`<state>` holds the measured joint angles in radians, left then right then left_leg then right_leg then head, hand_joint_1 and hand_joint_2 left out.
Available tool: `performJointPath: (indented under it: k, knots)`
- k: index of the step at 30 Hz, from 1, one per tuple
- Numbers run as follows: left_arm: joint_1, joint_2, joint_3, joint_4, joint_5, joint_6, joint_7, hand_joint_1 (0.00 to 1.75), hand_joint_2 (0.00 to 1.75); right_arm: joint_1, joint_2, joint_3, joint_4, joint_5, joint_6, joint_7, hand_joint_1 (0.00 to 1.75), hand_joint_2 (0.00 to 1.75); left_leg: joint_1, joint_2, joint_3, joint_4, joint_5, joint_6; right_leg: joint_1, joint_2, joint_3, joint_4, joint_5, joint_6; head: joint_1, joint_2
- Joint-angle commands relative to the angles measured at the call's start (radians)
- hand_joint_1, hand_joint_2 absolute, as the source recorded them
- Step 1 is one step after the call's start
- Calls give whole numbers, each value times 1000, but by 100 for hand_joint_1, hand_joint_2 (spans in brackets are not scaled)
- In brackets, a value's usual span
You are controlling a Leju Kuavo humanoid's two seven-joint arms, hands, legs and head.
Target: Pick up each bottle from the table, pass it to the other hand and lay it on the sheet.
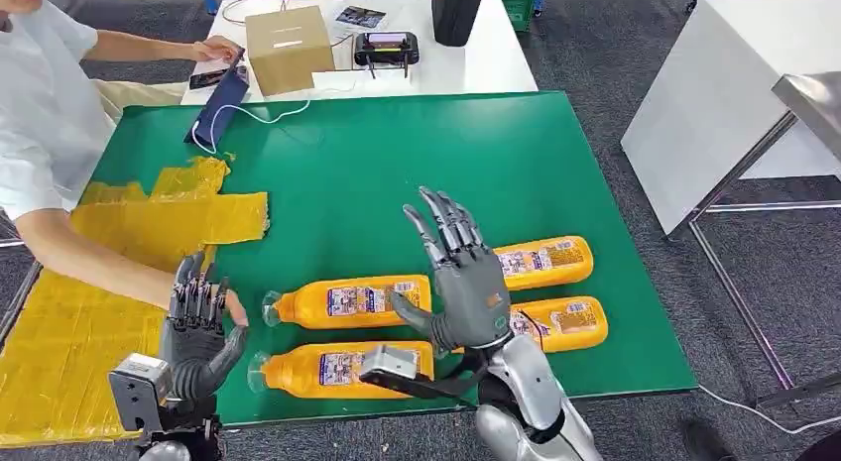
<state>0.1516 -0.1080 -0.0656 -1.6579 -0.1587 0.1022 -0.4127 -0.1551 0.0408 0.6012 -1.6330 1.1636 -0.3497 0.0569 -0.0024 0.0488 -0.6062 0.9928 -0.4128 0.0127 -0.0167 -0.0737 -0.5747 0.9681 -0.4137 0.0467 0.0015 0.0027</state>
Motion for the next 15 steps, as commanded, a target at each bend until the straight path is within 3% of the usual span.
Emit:
performJointPath:
  k: [1, 7, 12, 15]
  knots:
    - [-79, -7, -5, 62, 1, -45, 29, 0, 175, -279, 60, 109, 493, 65, 132, 76, 0, 175, 1, 1, 3, -1, 0, -1, 0, 6, 2, -1, 1, -1, 0, 0]
    - [-130, -3, -33, 115, 11, -63, 34, 0, 175, -365, 95, 127, 660, 48, 160, 73, 0, 175, 0, -1, 3, -1, 2, 0, 0, 4, 2, -1, 1, -1, 0, 0]
    - [-229, 1, -104, 217, 37, -83, 31, 0, 175, -500, 164, 128, 927, -28, 174, -3, 0, 175, 1, -3, 3, -1, 2, -1, 0, 4, 3, 0, 1, -1, 0, 0]
    - [-251, 3, -122, 237, 49, -84, 31, 0, 175, -530, 184, 123, 999, -48, 173, -11, 0, 175, 1, -3, 3, -1, 2, -1, 0, 4, 3, 0, 1, -1, 0, 0]
